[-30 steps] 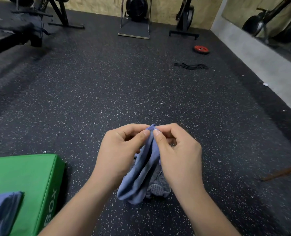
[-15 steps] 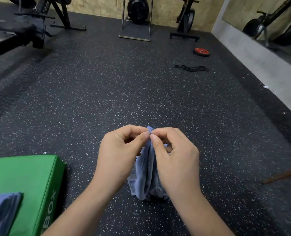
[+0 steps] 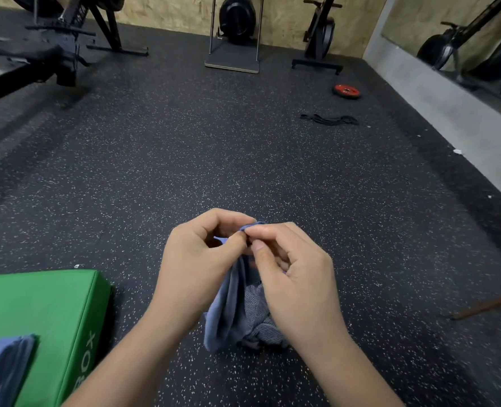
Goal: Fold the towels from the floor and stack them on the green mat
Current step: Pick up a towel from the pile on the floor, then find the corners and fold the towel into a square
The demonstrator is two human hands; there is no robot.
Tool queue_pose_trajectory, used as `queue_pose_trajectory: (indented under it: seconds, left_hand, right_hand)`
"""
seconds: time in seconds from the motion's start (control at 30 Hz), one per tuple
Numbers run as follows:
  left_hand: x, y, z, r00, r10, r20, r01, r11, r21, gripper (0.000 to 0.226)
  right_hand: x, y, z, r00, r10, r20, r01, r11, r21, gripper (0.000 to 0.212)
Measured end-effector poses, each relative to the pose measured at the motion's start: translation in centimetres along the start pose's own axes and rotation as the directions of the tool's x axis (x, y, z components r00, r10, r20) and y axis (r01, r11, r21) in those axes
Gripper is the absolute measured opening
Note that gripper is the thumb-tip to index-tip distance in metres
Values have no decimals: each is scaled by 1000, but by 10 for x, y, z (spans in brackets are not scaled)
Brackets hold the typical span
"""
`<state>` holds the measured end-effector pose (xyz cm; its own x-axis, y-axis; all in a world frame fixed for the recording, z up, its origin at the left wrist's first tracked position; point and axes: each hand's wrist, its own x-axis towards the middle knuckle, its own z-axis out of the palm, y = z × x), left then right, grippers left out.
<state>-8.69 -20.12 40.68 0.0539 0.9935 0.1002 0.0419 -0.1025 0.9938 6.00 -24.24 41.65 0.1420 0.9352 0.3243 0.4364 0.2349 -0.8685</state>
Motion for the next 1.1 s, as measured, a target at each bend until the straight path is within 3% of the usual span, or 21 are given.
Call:
queue_pose_trajectory:
  seconds: [0.13, 0.2, 0.27, 0.37, 0.53, 0.63, 0.8, 0.97, 1.1]
  left_hand:
    - [2, 1, -4, 998, 46, 42, -46, 999, -5, 19]
    - [4, 2, -7, 995, 62, 74, -61, 998, -21, 19]
    - [5, 3, -12, 990, 86, 109, -83, 996, -32, 20]
    - [9, 3, -21, 986, 112, 121, -105, 993, -57, 22]
    - [19, 3, -40, 990, 138, 18, -137, 989, -51, 25]
    - [22, 3, -48, 992, 128, -21, -129, 991, -40, 28]
    - [23, 0, -51, 990, 143, -5, -143, 989, 45, 26]
    - [24, -3, -48, 983, 183, -32, -182, 982, 45, 25]
    - [28, -3, -52, 975, 206, -77, -205, 978, 28, 22]
  right_hand:
    - [6, -1, -10, 999, 32, 28, -26, 979, -204, 33]
    - [9, 2, -15, 991, 56, 120, -13, 942, -337, 49]
    - [11, 4, -18, 975, 109, 194, -27, 924, -381, 43]
    - [13, 9, -22, 961, 162, 224, -85, 944, -320, 25]
    - [14, 13, -31, 976, 86, 198, -48, 981, -187, 11]
    - [15, 12, -34, 986, 55, 155, -36, 992, -120, 13]
    - [17, 13, -35, 995, 3, 105, 15, 985, -170, 15]
    - [15, 11, -33, 990, -29, 136, 48, 989, -139, 13]
    - [13, 6, -33, 963, -108, 246, 141, 983, -119, 3]
